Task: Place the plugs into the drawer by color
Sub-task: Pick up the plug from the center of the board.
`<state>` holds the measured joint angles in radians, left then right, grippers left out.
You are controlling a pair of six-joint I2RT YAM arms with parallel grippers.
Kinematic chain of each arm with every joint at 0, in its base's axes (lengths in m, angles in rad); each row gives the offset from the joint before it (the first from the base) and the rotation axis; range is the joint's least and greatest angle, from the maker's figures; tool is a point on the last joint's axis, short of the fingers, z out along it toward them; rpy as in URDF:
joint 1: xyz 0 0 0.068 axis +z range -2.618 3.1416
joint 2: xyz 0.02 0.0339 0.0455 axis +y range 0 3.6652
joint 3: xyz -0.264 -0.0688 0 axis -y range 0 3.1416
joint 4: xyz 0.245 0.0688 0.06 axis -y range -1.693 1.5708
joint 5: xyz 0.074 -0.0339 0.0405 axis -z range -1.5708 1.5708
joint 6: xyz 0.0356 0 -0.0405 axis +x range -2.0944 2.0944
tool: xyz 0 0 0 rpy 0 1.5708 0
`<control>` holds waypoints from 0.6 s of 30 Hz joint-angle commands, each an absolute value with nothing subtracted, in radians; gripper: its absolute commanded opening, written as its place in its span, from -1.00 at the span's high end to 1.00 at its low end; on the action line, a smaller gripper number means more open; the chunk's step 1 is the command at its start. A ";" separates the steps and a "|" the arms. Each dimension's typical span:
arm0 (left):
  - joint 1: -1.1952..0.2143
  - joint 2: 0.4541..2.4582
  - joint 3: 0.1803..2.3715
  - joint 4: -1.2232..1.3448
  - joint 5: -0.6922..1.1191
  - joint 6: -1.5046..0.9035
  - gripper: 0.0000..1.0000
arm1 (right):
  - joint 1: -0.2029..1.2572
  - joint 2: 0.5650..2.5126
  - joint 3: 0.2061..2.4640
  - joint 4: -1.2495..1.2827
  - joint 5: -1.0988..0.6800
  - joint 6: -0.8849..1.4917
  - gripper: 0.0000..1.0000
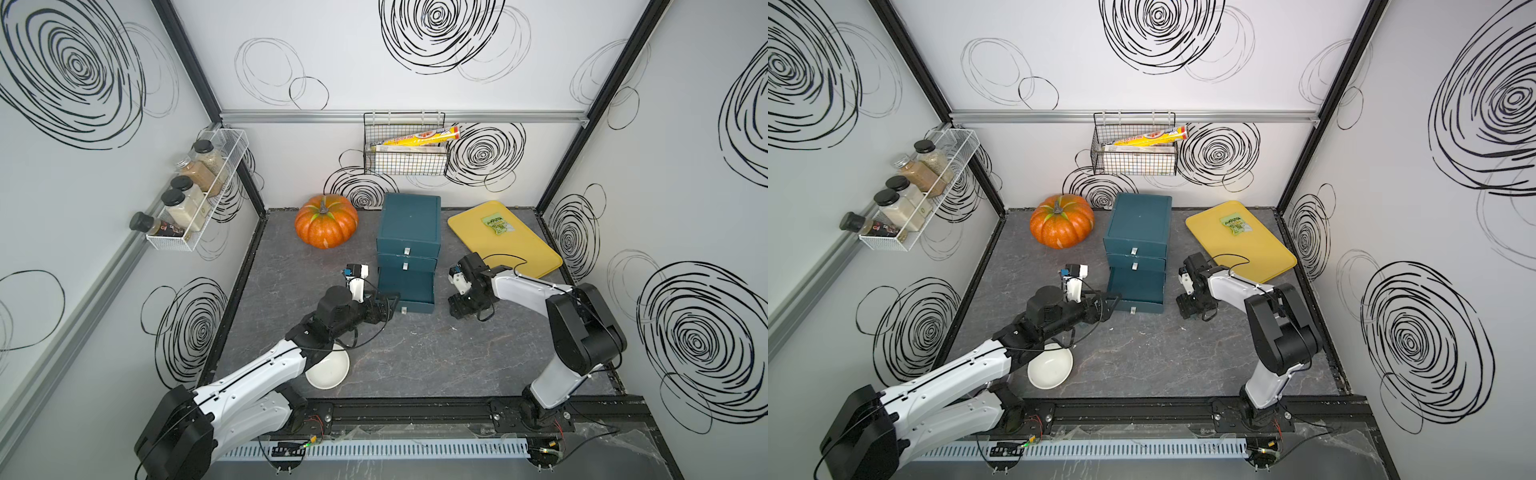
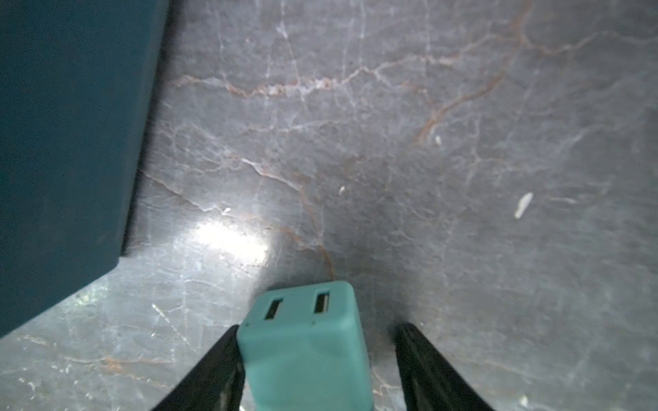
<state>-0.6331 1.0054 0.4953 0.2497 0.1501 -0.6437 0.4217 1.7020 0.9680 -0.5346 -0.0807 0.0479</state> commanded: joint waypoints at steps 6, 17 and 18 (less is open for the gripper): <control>-0.632 0.971 0.471 0.295 0.156 -0.644 -0.98 | 0.445 1.754 0.974 -0.601 -0.081 0.052 0.05; -0.632 0.965 0.451 0.327 0.179 -0.647 -0.97 | 0.443 1.618 0.958 -0.512 -0.253 0.102 0.90; -0.630 0.967 0.445 0.348 0.197 -0.653 -0.98 | 0.443 1.576 0.948 -0.495 -0.269 0.110 0.90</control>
